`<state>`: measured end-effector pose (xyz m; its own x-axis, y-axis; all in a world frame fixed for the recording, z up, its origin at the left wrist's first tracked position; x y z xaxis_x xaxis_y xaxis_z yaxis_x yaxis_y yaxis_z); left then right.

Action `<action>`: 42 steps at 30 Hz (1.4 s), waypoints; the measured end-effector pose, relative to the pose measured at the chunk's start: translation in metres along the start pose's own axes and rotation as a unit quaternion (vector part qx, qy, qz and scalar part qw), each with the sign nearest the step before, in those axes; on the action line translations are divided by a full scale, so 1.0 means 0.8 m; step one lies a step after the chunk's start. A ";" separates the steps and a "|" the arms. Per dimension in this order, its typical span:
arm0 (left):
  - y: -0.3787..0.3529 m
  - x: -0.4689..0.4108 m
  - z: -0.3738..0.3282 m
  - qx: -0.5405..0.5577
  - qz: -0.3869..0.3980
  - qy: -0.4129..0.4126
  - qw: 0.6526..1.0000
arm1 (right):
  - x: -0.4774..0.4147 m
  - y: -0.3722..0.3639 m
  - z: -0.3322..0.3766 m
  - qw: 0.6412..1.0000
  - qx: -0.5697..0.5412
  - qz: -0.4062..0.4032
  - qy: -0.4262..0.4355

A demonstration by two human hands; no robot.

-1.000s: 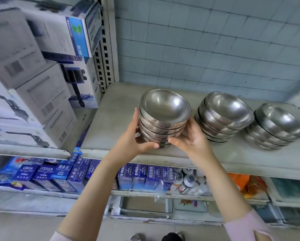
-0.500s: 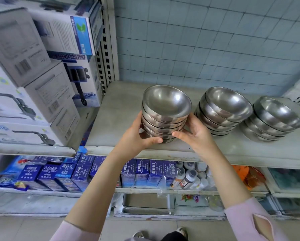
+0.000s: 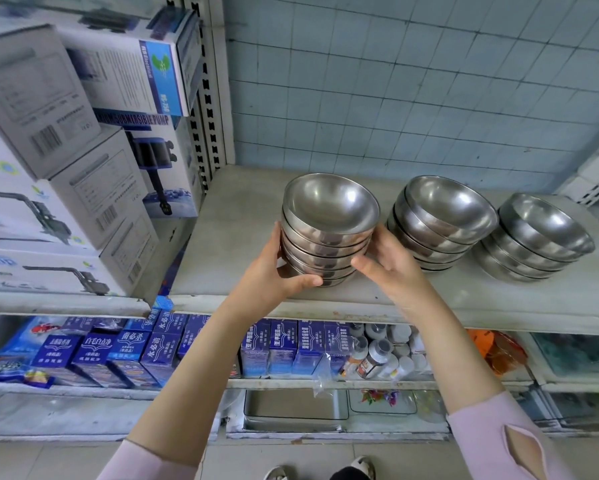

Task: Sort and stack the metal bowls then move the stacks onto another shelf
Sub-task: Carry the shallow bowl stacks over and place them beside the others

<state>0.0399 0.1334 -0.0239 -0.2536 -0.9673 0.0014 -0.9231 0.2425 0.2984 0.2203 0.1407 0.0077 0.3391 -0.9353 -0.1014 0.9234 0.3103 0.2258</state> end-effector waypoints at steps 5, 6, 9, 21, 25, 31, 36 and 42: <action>0.003 0.000 0.003 0.019 -0.002 0.005 1.000 | 0.008 -0.003 0.014 0.998 -0.050 -0.040 0.017; 0.004 0.001 0.001 0.023 -0.005 0.004 1.000 | 0.009 -0.004 0.017 0.997 -0.052 -0.046 0.018; 0.007 0.010 -0.009 0.037 -0.016 -0.002 0.999 | 0.016 -0.004 0.030 0.995 -0.067 -0.067 0.024; -0.053 0.068 -0.137 -0.007 -0.026 -0.090 0.996 | 0.132 0.069 0.117 0.984 -0.092 -0.144 0.056; -0.122 0.066 -0.180 0.005 -0.006 -0.112 0.994 | 0.189 0.133 0.132 0.977 -0.081 -0.187 0.066; -0.275 0.053 -0.249 0.029 0.065 -0.142 0.987 | 0.302 0.259 0.138 0.959 -0.071 -0.264 0.070; -0.412 0.047 -0.293 0.051 0.137 -0.156 0.977 | 0.396 0.356 0.138 0.948 -0.058 -0.302 0.078; -0.544 0.031 -0.328 0.069 0.191 -0.152 0.967 | 0.477 0.457 0.122 0.922 -0.039 -0.378 0.074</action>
<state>0.5114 -0.0158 0.0964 -0.6382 -0.7436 -0.1995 -0.7694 0.6062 0.2015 0.6699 -0.1190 0.1464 -0.3922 -0.8575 -0.3330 0.9138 -0.4048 -0.0338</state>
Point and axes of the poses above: each hand's wrist, its own x-axis away from the middle knuckle, its own y-axis out of the back of the hand, z = x × y, the point moved 10 cm from there along -x, towards the middle knuckle, and after that the axes turned 5 degrees about z, right-handed, at the moved point
